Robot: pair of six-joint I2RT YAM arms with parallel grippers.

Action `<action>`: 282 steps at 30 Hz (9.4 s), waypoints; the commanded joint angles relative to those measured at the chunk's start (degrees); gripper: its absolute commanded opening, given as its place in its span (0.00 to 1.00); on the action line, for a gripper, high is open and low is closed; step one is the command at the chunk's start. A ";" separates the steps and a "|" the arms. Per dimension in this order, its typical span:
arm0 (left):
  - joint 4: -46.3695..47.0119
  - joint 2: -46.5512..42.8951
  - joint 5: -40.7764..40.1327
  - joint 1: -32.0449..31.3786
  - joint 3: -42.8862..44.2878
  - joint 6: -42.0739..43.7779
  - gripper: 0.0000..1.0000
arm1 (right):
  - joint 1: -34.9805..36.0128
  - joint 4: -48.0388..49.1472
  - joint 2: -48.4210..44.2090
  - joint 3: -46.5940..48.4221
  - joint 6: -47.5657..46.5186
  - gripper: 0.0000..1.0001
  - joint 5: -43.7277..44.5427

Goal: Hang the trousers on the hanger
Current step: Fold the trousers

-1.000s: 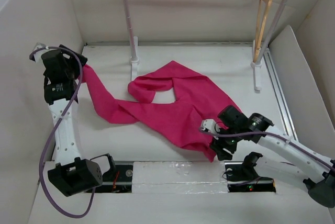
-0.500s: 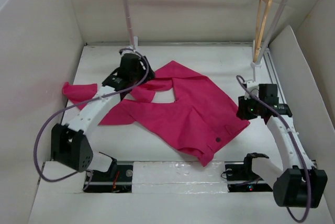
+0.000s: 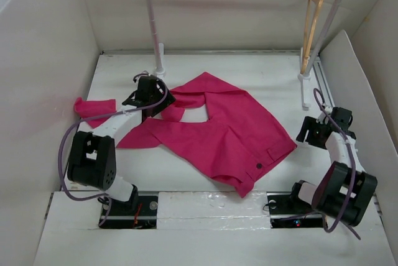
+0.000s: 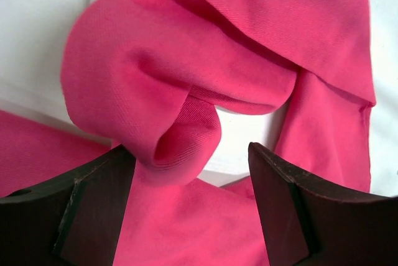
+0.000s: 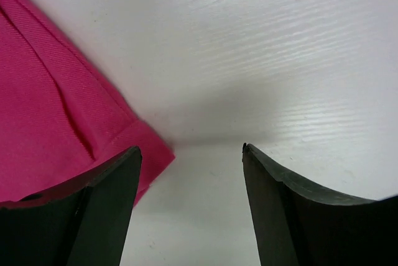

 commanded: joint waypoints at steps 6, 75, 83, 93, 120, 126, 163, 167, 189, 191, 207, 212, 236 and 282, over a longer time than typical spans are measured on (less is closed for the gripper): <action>3.70 5.40 -0.10 -0.29 -0.86 -1.34 0.70 | 1.89 9.24 8.45 -3.74 -3.27 0.71 -12.64; -11.16 -8.75 -27.35 7.18 16.80 14.75 0.00 | -6.54 10.81 19.87 24.14 -3.37 0.65 -6.14; -8.25 -7.51 -25.23 7.18 15.66 13.26 0.00 | -3.82 12.13 30.94 31.58 -3.63 0.77 -17.40; -8.33 -10.15 -26.28 7.18 13.02 12.38 0.00 | -3.29 14.95 39.21 34.75 -0.90 0.77 -18.89; -6.92 10.09 -31.59 14.11 27.93 17.12 0.21 | -0.22 5.47 43.86 57.30 0.07 0.51 -6.77; -19.17 20.72 -30.41 18.16 43.20 15.36 0.80 | 5.39 6.49 33.61 46.51 -2.13 0.67 -8.88; -12.90 44.51 -0.09 25.02 45.88 2.44 0.38 | 45.31 10.21 5.64 1.26 -4.42 0.68 -2.47; -16.94 48.55 0.26 25.55 54.73 4.37 0.20 | 44.78 8.98 5.64 1.18 -4.15 0.68 -1.06; -12.02 29.83 -1.86 32.85 30.41 12.03 0.10 | 44.78 8.78 4.83 5.48 -9.07 0.64 1.42; -14.83 32.81 -3.51 29.79 37.93 11.06 0.28 | 45.83 9.42 6.77 7.93 -9.25 0.53 -0.87; -23.54 53.66 -15.83 24.76 66.63 14.57 0.56 | 59.02 7.84 13.11 19.45 -5.82 0.49 0.53; -25.56 57.52 -13.54 24.76 69.26 16.59 0.42 | 59.02 7.84 12.06 19.81 -4.42 0.50 -0.61; -16.69 37.69 -16.09 33.98 35.02 21.34 0.00 | 47.77 8.71 19.42 17.17 -8.81 0.72 1.85; -21.71 -9.98 -6.51 53.15 -10.44 1.65 0.60 | 61.22 -4.64 -10.62 10.40 -8.55 0.53 -8.09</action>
